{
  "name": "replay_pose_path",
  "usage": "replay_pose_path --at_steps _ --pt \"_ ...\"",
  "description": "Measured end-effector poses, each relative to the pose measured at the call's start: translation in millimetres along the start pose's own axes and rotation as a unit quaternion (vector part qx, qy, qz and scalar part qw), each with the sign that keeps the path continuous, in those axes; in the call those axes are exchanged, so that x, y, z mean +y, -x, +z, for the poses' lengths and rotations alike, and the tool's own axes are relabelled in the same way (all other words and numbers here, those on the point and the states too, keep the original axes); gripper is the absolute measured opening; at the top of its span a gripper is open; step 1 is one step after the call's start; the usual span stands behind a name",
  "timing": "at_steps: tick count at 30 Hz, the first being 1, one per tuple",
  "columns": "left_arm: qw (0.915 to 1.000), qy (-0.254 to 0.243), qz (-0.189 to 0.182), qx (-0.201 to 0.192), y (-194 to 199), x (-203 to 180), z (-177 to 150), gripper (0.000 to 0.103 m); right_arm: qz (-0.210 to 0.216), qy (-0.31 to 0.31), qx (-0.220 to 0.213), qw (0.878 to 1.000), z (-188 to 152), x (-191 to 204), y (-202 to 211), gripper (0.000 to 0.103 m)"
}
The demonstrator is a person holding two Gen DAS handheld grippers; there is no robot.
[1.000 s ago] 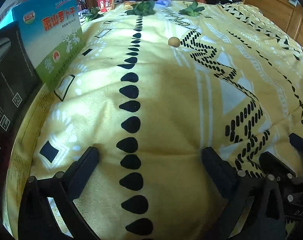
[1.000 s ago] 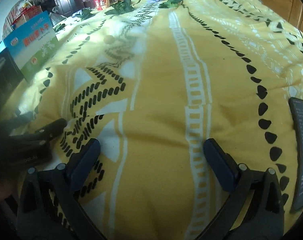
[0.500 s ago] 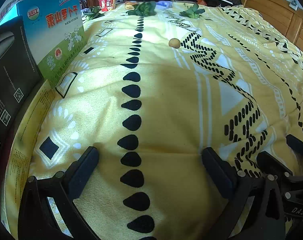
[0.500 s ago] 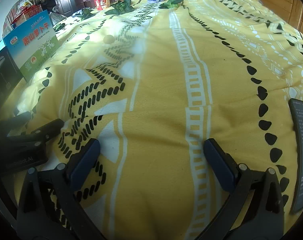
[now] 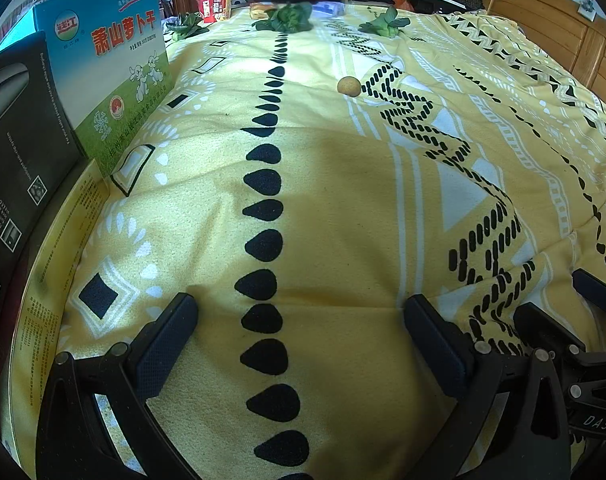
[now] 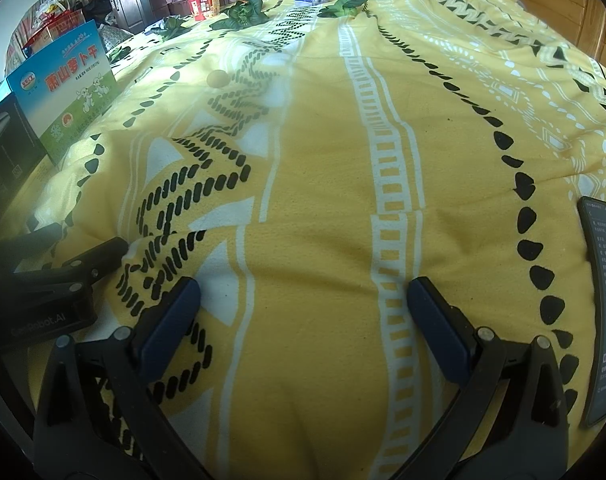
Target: Organize fruits
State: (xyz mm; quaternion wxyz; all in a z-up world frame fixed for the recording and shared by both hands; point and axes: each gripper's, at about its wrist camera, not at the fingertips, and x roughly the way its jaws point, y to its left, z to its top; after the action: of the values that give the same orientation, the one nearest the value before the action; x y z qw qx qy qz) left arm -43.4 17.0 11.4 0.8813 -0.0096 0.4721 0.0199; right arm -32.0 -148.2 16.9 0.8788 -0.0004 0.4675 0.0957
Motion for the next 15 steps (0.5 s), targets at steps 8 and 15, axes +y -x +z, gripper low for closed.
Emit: replay_pose_path --at_steps 8,15 --pt "1.0000 0.000 0.000 0.000 0.3 0.2 -0.1 0.103 0.000 0.000 0.000 1.000 0.0 -0.5 0.1 0.103" --pt "1.0000 0.000 0.000 0.000 0.2 0.2 -0.1 0.103 0.000 0.000 0.000 1.000 0.2 0.1 0.1 0.103"
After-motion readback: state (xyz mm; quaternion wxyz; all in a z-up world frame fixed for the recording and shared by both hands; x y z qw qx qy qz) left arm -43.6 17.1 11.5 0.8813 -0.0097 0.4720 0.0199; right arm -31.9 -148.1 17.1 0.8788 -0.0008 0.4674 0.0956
